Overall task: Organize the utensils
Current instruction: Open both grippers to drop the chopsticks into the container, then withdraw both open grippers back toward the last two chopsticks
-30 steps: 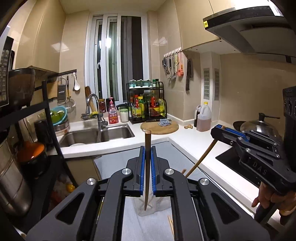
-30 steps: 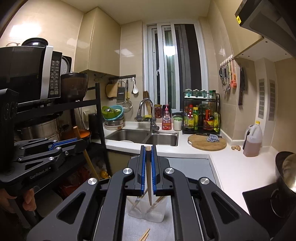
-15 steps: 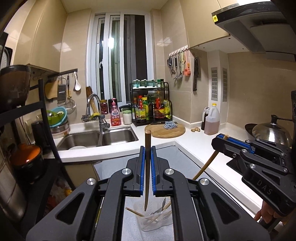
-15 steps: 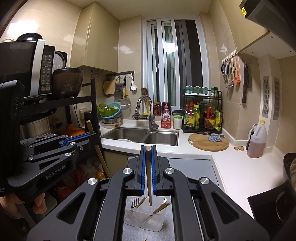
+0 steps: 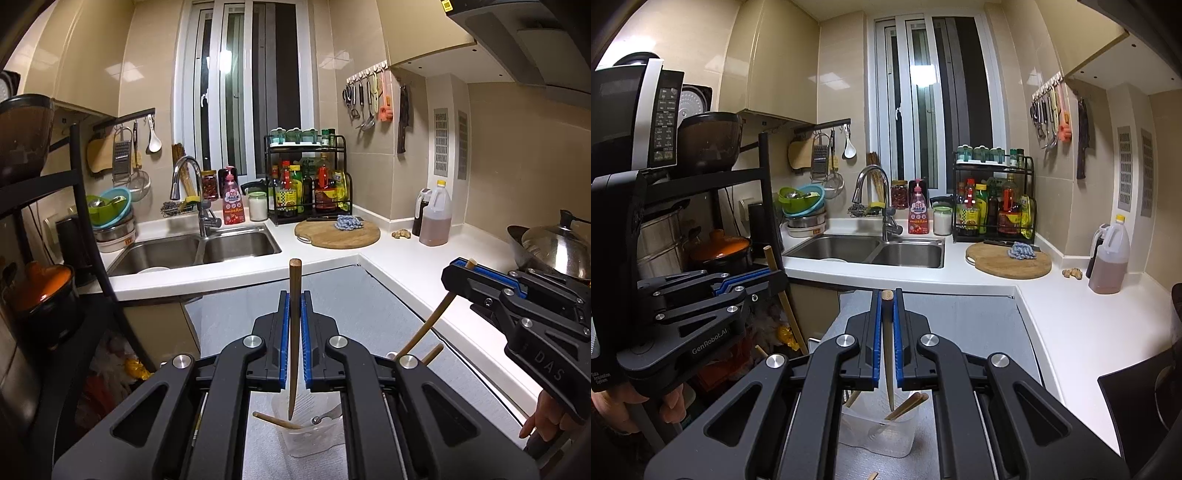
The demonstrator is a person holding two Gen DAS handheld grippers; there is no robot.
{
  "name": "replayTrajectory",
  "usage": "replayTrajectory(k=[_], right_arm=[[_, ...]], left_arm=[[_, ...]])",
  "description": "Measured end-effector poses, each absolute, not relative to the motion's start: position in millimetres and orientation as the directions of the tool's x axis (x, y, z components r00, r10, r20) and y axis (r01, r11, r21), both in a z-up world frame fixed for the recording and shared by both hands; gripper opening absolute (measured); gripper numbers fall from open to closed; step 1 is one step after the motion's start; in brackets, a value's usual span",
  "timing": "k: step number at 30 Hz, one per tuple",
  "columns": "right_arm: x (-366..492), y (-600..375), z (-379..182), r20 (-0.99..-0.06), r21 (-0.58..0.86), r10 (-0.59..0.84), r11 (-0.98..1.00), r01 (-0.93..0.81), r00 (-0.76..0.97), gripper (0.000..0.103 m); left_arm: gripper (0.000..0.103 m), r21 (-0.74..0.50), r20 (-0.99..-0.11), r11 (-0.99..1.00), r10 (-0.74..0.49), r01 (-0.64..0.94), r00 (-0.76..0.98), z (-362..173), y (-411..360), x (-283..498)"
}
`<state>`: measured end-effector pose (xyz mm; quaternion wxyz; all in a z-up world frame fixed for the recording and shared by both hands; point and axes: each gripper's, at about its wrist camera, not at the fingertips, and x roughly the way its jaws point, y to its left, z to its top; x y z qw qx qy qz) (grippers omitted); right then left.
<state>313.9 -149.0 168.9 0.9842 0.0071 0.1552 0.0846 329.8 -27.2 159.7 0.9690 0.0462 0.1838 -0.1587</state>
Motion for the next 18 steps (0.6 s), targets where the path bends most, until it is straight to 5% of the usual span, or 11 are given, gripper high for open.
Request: replayTrajectory(k=[4, 6, 8, 9, 10, 18], right_arm=[[318.6, -147.5, 160.6, -0.322, 0.042, 0.169, 0.986, -0.164, 0.932, 0.006], [320.5, -146.6, 156.1, -0.336, 0.049, 0.174, 0.985, -0.167, 0.926, 0.009], [319.6, -146.3, 151.8, -0.347, 0.050, 0.170, 0.985, -0.163, 0.923, 0.029], [316.8, -147.2, 150.1, -0.342, 0.053, 0.165, 0.986, -0.156, 0.925, 0.048], [313.4, -148.5, 149.3, -0.333, 0.054, 0.156, 0.988, -0.147, 0.930, 0.057], [268.8, -151.0, 141.8, -0.293, 0.051, 0.133, 0.991, -0.124, 0.947, 0.079]], left_arm=[[0.006, 0.031, -0.406, 0.950, -0.271, 0.310, 0.873, 148.7, -28.2, 336.8], [0.018, 0.028, -0.419, 0.959, -0.246, 0.283, 0.874, 143.9, -27.8, 338.8], [0.087, 0.022, -0.427, 0.974, -0.194, 0.225, 0.883, 140.2, -24.1, 337.9], [0.092, 0.018, -0.414, 0.983, -0.158, 0.181, 0.897, 140.3, -21.0, 334.9], [0.092, 0.001, -0.391, 0.988, -0.142, 0.154, 0.909, 141.3, -15.5, 329.2], [0.094, 0.021, -0.401, 0.990, -0.122, 0.143, 0.908, 139.4, -3.7, 287.9]])
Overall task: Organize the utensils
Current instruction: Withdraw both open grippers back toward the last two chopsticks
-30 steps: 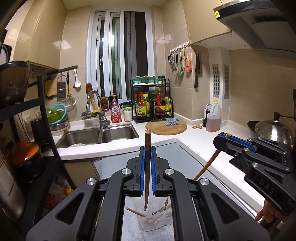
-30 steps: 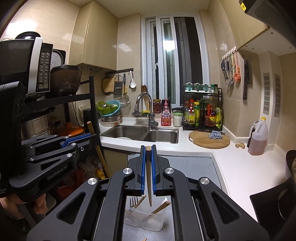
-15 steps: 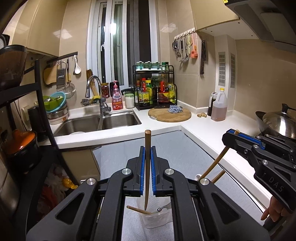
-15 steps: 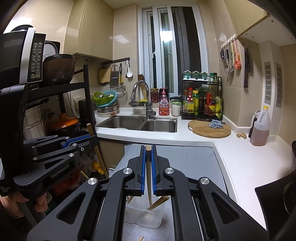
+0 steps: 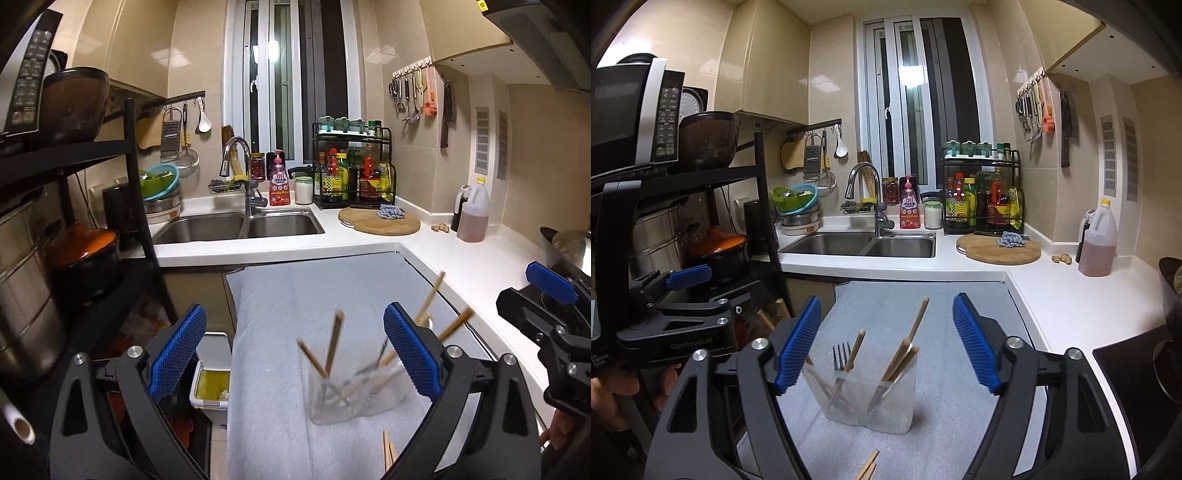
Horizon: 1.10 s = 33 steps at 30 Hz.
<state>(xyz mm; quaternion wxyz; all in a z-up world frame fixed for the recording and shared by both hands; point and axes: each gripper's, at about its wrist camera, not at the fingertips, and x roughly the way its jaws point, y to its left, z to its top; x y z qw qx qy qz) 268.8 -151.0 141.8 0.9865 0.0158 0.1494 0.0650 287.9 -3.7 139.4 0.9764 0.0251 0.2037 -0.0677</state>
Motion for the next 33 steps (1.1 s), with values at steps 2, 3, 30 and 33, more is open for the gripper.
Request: replayTrajectory(k=[2, 3, 30, 33], right_arm=[[253.5, -147.1, 135.5, -0.298, 0.037, 0.125, 0.992, -0.119, 0.946, 0.081], [245.5, -146.1, 131.9, -0.303, 0.032, 0.122, 0.993, -0.118, 0.945, 0.082], [67.7, -125.7, 10.8, -0.454, 0.031, 0.039, 0.999, -0.028, 0.890, 0.085], [57.8, -123.5, 0.4, -0.473, 0.039, 0.052, 0.999, -0.037, 0.880, 0.085]], left_arm=[[0.094, 0.017, -0.405, 0.989, -0.127, 0.147, 0.905, 134.3, -2.3, 269.6], [0.094, 0.015, -0.410, 0.989, -0.128, 0.147, 0.903, 130.5, -1.9, 259.1], [0.094, -0.050, -0.573, 0.995, -0.099, 0.085, 0.814, 15.1, 11.9, 87.8], [0.094, -0.058, -0.592, 0.996, -0.088, 0.066, 0.801, 2.0, 14.0, 79.2]])
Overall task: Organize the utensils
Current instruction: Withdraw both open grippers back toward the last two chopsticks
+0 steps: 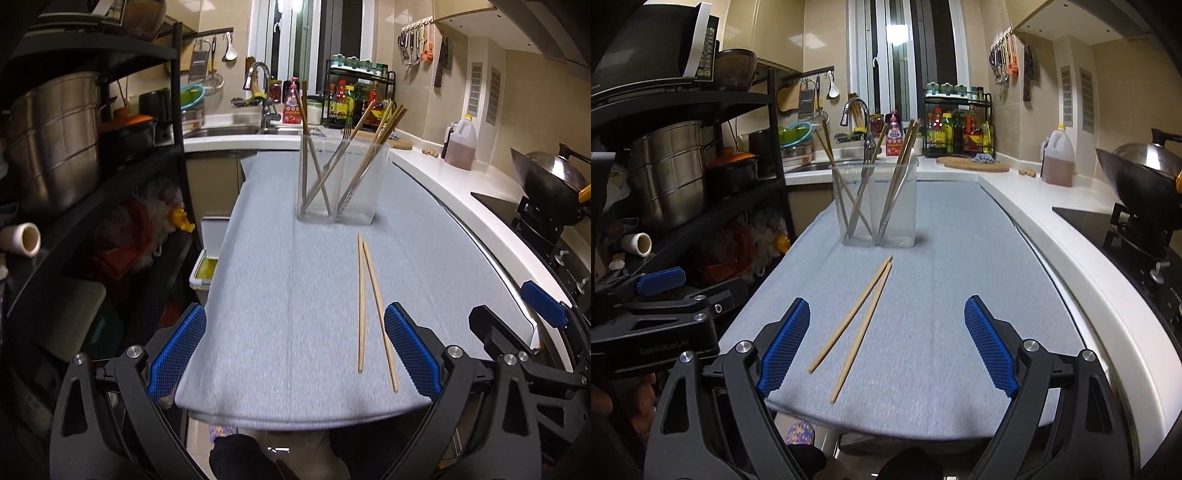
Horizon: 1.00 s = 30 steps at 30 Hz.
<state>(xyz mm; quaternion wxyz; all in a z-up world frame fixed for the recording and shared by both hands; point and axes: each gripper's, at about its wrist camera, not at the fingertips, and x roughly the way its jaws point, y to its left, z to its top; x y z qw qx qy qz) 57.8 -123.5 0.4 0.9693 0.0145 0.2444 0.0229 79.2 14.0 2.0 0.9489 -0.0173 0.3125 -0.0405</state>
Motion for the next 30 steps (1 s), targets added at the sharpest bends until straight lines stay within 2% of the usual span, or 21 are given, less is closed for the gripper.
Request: replayTrajectory(k=[8, 22, 30], right_arm=[[50.2, -122.9, -13.0, -0.508, 0.029, 0.056, 0.998, -0.047, 0.860, 0.085], [58.5, -122.5, -26.7, -0.540, 0.026, 0.042, 0.999, -0.034, 0.841, 0.085], [72.8, -106.3, -58.4, -0.561, 0.013, 0.072, 0.997, -0.078, 0.825, 0.083]], left_arm=[[0.094, -0.066, -0.623, 0.997, -0.068, 0.034, 0.779, -18.3, 17.0, 67.1], [0.094, -0.041, -0.617, 0.999, -0.036, 0.013, 0.786, -19.5, 23.7, 64.0], [0.094, -0.026, -0.620, 1.000, -0.006, -0.012, 0.785, -22.3, 31.9, 66.4]])
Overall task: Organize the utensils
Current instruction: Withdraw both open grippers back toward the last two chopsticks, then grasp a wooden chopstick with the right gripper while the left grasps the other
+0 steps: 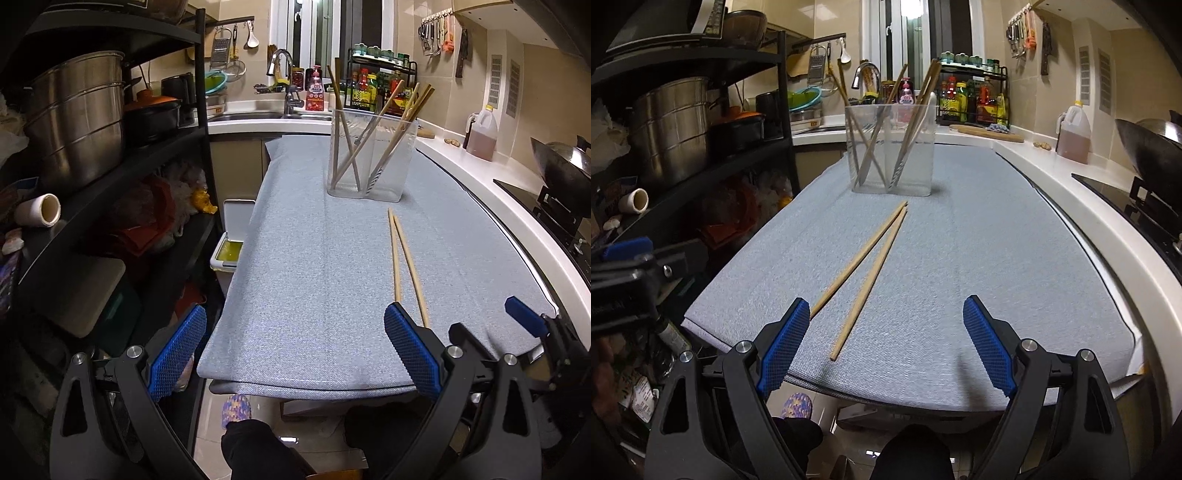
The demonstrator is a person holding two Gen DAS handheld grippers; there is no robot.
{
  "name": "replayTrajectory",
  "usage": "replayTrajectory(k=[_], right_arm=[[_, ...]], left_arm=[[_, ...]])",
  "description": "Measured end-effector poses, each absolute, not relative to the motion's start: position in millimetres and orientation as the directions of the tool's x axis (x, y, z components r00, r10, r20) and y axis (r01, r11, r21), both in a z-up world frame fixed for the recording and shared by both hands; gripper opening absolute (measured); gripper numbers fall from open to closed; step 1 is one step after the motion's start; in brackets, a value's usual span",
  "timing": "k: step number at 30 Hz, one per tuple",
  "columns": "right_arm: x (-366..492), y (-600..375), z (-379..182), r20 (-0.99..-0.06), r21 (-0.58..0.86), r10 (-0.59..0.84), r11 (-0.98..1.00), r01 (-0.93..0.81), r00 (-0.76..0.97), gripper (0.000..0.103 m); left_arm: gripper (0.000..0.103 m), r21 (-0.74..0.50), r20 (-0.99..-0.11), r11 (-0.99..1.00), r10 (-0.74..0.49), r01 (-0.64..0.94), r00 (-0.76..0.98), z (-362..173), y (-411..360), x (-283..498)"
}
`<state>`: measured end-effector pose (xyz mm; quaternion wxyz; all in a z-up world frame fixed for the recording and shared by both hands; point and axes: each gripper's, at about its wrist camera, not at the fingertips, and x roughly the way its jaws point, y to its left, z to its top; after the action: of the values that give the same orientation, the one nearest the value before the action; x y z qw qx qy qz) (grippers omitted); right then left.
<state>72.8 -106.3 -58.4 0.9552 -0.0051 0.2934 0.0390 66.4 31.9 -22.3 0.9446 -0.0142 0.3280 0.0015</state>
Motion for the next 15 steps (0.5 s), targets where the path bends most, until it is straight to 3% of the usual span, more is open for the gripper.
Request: replayTrajectory(k=[5, 12, 14, 15], right_arm=[[81.7, -92.5, -73.8, -0.571, -0.027, 0.077, 0.993, -0.113, 0.817, 0.082], [94.6, -89.2, -94.0, -0.587, -0.037, 0.055, 0.995, -0.094, 0.808, 0.068], [93.3, -93.0, -95.9, -0.568, -0.023, 0.056, 0.996, -0.083, 0.821, 0.059], [93.2, -95.4, -96.6, -0.561, -0.004, 0.075, 0.996, -0.093, 0.824, 0.045]], left_arm=[[0.094, -0.021, -0.628, 0.999, 0.019, -0.042, 0.778, -24.5, 41.9, 69.1], [0.094, -0.023, -0.636, 0.996, 0.052, -0.086, 0.770, -25.4, 59.2, 72.4], [0.094, -0.023, -0.638, 0.996, 0.054, -0.090, 0.768, -25.9, 61.5, 74.0], [0.094, -0.022, -0.639, 0.996, 0.054, -0.089, 0.767, -26.4, 61.3, 74.8]])
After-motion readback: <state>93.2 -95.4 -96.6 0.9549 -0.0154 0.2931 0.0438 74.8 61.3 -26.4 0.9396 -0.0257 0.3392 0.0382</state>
